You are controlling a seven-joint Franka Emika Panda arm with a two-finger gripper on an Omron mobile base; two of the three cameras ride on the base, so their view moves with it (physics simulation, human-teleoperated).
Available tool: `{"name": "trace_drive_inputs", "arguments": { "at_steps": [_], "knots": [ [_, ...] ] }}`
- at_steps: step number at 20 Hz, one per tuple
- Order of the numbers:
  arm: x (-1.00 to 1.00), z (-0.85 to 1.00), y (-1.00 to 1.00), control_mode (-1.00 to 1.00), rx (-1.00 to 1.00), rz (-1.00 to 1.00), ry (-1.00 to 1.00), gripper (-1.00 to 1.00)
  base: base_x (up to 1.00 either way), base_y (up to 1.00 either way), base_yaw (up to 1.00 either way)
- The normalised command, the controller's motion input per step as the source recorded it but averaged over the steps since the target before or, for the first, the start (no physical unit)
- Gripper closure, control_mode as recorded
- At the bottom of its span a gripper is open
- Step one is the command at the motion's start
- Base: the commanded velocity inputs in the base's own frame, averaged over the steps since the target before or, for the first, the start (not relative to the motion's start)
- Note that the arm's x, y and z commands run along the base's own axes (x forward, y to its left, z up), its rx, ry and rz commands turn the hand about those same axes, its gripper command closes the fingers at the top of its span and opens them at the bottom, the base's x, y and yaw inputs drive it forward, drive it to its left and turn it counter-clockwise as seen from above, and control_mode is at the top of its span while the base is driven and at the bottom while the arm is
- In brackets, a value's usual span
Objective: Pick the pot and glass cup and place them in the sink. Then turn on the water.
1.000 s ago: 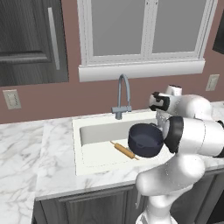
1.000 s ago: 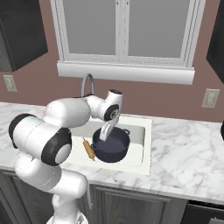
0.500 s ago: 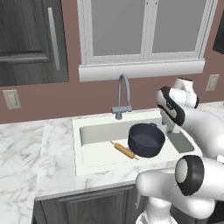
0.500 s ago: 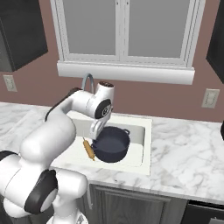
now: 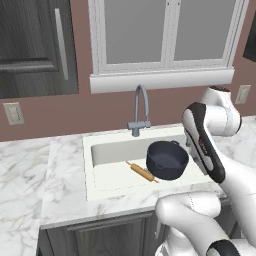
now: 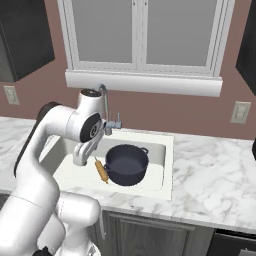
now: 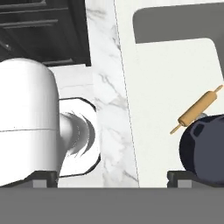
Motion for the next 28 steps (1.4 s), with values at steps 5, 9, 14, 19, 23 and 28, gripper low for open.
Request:
{"name": "trace_drive_inputs", "arguments": {
  "at_steps": [5,9,14,19,23,28],
  "knots": [
    [-0.57,0.79,0.33,-1.00,0.00,0.00,-0.09,-1.00,0.00,0.00,0.00],
    [-0.36,0.75,0.29,-1.00,0.00,0.00,-0.06,-1.00,0.00,0.00,0.00],
    [-0.09,0.70,0.10,-1.00,0.00,0.00,0.00,-1.00,0.00,0.00,0.00],
    [-0.18,0.50,0.00,-1.00,-0.02,0.00,0.00,-1.00,0.00,0.00,0.00],
    [-0.13,0.34,-0.02,-1.00,-0.07,0.00,0.00,-1.00,0.00,0.00,0.00],
    [-0.08,0.28,-0.05,-1.00,-0.10,0.00,0.00,-1.00,0.00,0.00,0.00]
  ]
}}
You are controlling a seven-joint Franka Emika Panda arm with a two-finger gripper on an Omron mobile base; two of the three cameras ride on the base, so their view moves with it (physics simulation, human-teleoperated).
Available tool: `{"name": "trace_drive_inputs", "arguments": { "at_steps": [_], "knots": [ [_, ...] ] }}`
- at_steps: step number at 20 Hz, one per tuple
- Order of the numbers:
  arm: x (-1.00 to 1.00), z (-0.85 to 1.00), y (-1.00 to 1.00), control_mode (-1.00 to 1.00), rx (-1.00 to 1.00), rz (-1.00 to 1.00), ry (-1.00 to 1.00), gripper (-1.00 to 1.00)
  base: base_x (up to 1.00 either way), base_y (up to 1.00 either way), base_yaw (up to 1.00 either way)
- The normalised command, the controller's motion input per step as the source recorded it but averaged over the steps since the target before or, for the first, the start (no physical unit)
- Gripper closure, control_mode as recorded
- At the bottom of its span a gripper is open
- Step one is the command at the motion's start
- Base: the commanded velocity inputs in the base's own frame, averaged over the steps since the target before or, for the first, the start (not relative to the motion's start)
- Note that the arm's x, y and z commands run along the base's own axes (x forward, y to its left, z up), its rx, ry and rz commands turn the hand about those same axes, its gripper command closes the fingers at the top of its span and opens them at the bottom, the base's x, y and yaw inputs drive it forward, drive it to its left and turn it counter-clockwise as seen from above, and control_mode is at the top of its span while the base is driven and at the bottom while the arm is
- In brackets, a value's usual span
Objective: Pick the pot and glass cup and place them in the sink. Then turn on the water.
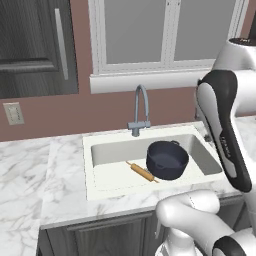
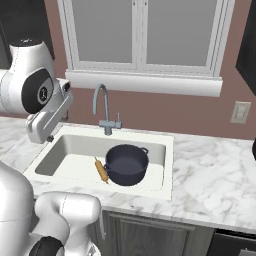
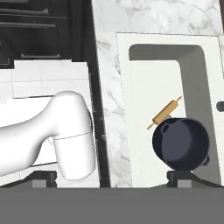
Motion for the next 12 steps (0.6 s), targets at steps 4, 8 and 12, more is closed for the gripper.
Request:
{"name": "trace_drive_inputs", "arguments": {
  "at_steps": [4,8,12],
  "knots": [
    [-0.16,0.18,-0.15,-1.00,-0.02,0.00,0.00,-1.00,0.00,0.00,0.00],
    [-0.17,0.05,-0.15,-1.00,0.00,0.00,0.00,-1.00,0.00,0.00,0.00],
    [-0.18,0.00,-0.08,1.00,0.00,0.00,0.00,-1.00,-0.06,-0.01,0.00]
  ]
}}
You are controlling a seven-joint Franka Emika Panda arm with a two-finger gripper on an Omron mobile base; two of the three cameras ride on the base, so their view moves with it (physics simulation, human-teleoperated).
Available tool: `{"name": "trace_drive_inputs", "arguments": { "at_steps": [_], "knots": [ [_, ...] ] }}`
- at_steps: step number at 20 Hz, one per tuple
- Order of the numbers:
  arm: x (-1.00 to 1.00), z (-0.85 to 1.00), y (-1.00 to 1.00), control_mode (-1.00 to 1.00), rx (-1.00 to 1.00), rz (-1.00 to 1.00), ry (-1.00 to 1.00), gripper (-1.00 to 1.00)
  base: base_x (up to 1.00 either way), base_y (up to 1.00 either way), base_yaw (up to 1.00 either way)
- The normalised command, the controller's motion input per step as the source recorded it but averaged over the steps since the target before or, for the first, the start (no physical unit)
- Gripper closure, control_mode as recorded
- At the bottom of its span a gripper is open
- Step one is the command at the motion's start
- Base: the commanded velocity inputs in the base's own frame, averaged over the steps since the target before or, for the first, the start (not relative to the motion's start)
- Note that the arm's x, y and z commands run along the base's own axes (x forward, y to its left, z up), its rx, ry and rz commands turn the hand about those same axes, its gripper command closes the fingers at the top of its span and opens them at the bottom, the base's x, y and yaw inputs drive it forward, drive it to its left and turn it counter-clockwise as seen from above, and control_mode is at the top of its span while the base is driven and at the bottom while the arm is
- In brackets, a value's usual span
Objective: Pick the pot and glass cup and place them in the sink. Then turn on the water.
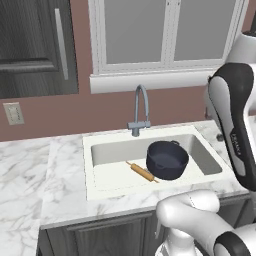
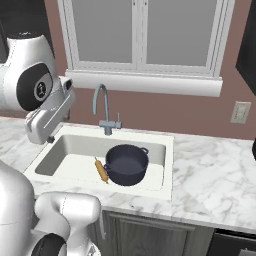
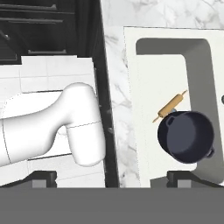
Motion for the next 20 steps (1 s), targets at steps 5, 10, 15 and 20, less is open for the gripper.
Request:
{"name": "trace_drive_inputs", "arguments": {
  "at_steps": [5,10,15,20],
  "knots": [
    [0.00,0.00,0.00,1.00,0.00,0.00,0.00,-1.00,-0.44,-0.11,0.00],
    [0.00,0.00,0.00,1.00,0.00,0.00,0.00,-1.00,-0.72,-0.48,-0.01],
    [0.00,0.00,0.00,1.00,0.00,0.00,0.00,-1.00,-0.90,-0.80,-0.24],
    [0.00,0.00,0.00,1.00,0.00,0.00,0.00,-1.00,-0.75,-0.83,-0.37]
  ]
}}
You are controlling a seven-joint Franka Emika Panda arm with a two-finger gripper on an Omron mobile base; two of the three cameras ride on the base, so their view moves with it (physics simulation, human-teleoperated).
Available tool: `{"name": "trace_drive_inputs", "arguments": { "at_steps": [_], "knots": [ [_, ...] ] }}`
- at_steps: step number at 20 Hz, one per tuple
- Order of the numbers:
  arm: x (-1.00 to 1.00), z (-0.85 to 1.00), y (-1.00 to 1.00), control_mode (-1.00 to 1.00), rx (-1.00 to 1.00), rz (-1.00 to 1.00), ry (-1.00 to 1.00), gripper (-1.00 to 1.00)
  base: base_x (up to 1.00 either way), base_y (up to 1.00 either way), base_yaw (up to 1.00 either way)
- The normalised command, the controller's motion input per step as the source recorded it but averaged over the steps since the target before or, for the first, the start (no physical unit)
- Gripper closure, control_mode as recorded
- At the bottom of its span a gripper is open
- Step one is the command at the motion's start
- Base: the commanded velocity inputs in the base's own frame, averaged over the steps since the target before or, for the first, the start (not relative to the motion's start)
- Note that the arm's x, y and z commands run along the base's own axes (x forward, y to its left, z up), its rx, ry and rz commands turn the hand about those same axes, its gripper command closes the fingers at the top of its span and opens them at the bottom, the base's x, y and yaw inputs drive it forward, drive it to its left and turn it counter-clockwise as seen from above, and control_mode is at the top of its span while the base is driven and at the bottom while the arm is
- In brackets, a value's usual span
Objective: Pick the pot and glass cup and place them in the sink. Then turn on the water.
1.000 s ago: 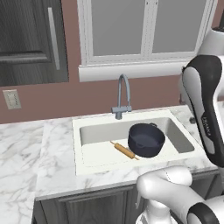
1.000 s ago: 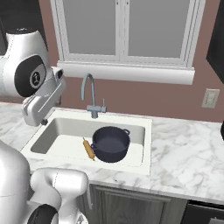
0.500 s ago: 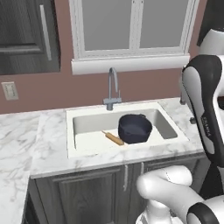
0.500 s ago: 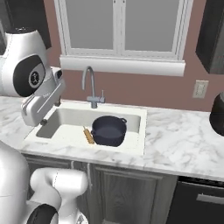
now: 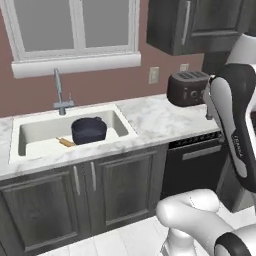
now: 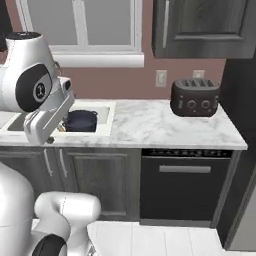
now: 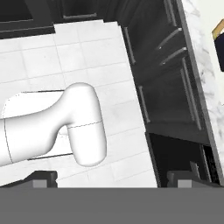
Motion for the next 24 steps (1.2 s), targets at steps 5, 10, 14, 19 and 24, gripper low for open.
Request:
{"name": "trace_drive_inputs", "arguments": {
  "at_steps": [5,10,14,19,24],
  "knots": [
    [0.00,0.00,0.00,1.00,0.00,0.00,0.00,-1.00,-0.08,-0.76,-0.50],
    [0.00,0.00,0.00,1.00,0.00,0.00,0.00,-1.00,0.00,-0.70,-0.59],
    [0.00,0.00,0.00,1.00,0.00,0.00,0.00,-1.00,0.00,-0.55,-0.78],
    [0.00,0.00,0.00,1.00,0.00,0.00,0.00,-1.00,0.00,-0.54,-0.80],
    [0.00,0.00,0.00,1.00,0.00,0.00,0.00,-1.00,0.00,-0.51,-0.81]
  ]
}}
